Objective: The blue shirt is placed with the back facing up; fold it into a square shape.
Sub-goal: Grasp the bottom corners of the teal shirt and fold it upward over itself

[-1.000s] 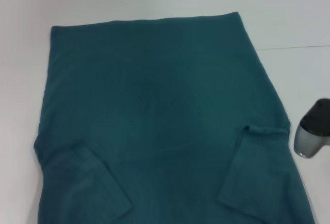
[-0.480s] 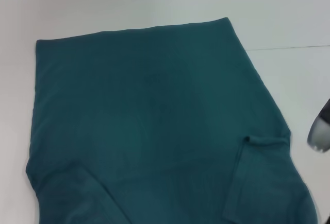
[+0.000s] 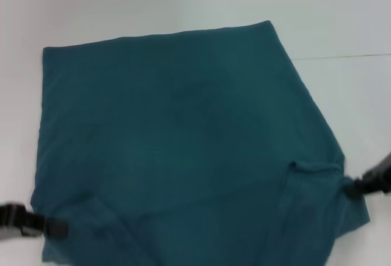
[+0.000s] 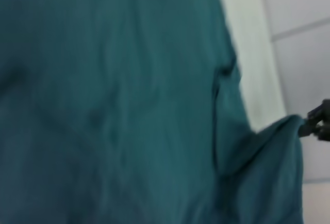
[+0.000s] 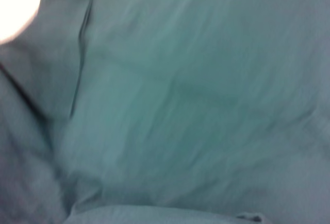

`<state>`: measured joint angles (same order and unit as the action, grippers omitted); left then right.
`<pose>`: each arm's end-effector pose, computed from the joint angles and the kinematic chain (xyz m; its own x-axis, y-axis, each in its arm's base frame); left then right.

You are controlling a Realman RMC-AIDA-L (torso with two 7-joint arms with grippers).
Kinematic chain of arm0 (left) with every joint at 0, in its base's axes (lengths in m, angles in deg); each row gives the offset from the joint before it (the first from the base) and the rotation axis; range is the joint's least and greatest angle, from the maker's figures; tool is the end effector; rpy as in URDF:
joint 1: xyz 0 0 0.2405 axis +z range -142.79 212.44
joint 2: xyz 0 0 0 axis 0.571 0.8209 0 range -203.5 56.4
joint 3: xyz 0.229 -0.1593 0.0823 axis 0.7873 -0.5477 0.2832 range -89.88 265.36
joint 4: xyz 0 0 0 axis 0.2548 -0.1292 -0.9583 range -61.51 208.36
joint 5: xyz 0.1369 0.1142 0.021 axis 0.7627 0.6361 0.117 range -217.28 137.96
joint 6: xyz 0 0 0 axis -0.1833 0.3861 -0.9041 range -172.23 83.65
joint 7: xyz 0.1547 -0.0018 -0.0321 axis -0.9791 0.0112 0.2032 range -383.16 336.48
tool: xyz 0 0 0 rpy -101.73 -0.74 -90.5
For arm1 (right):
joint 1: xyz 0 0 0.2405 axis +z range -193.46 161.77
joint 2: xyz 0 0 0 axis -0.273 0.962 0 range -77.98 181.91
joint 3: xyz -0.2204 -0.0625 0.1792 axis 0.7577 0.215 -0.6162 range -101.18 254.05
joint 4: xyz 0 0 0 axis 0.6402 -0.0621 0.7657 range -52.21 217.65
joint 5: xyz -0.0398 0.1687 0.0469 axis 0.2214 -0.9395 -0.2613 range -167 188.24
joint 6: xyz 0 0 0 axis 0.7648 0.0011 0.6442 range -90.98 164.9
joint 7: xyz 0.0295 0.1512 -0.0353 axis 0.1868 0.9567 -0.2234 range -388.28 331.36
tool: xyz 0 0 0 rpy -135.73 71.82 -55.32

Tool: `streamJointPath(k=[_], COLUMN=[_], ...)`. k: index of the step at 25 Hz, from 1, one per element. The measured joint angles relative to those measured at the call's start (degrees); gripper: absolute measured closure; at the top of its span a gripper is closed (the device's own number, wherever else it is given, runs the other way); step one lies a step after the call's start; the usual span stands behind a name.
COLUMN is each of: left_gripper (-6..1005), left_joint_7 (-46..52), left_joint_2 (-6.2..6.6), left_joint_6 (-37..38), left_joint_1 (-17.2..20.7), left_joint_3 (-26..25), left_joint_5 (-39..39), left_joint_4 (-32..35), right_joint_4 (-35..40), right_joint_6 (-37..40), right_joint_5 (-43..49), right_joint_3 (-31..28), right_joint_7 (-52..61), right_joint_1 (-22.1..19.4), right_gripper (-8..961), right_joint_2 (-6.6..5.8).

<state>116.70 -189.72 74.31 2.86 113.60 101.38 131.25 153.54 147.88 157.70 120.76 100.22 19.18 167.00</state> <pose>-0.2806 0.2832 0.0381 0.2035 0.9727 0.1113 0.9607 -0.2203 0.1687 0.2686 0.3229 0.0490 0.6270 -0.7759 0.0702 -0.7467 -0.6242 -0.2298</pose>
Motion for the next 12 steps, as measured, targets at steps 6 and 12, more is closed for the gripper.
streamJointPath(k=[6,12], left_gripper=[976,977], left_joint_7=[-0.7,-0.7], left_joint_2=[2.15,3.27], left_joint_6=[-2.9,-11.0], left_joint_1=[-4.0,-6.0], left_joint_3=[-4.5,-5.0], left_joint_5=[-0.3,-0.3], left_joint_4=[0.0,-0.2], right_joint_4=[-4.2,-7.1], right_joint_6=[-6.8,-14.8], right_joint_5=[-0.1,-1.4], right_joint_3=[-4.9,-6.4], right_joint_7=[1.9,4.6], right_joint_1=[4.1,6.6], right_gripper=[887,887], right_joint_2=[-0.78,-1.93])
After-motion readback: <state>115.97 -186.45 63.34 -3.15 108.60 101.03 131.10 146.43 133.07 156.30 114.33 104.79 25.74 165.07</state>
